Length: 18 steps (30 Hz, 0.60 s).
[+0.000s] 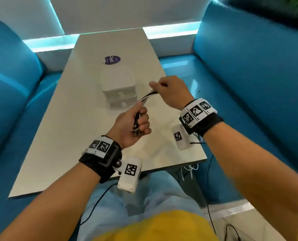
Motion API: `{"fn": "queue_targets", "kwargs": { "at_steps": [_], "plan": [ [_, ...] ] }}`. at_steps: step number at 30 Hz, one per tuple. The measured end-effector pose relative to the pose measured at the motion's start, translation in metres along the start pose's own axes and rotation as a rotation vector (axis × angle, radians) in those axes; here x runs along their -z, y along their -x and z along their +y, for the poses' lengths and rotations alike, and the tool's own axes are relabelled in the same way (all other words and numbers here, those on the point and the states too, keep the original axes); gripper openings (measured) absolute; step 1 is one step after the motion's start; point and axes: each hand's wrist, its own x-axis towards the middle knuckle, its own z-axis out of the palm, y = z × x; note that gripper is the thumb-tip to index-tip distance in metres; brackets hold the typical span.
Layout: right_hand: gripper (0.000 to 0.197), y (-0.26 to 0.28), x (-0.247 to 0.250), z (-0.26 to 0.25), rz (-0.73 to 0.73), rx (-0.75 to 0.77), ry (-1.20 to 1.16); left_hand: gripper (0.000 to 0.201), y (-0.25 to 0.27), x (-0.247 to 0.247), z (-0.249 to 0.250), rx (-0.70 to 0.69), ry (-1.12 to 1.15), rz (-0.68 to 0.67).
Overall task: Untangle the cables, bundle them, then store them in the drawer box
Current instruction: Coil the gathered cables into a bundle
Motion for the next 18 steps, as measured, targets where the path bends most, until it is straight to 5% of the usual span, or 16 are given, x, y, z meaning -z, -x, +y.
{"fn": "queue_targets", "kwargs": {
  "at_steps": [7,12,18],
  "plan": [
    [0.030,0.058,-0.058,-0.038,-0.096,0.261,-0.181,0.034,0.007,0.040,-0.010,-0.018,0.349,0.287],
    [0.034,0.076,-0.094,-0.058,-0.113,0.383,-0.102,0.032,0.021,0.028,-0.007,-0.072,0.422,0.261],
    [0.050,0.062,-0.113,-0.053,0.053,0.439,0.083,0.023,0.022,0.035,0.005,0.012,0.494,0.212]
  ]
}}
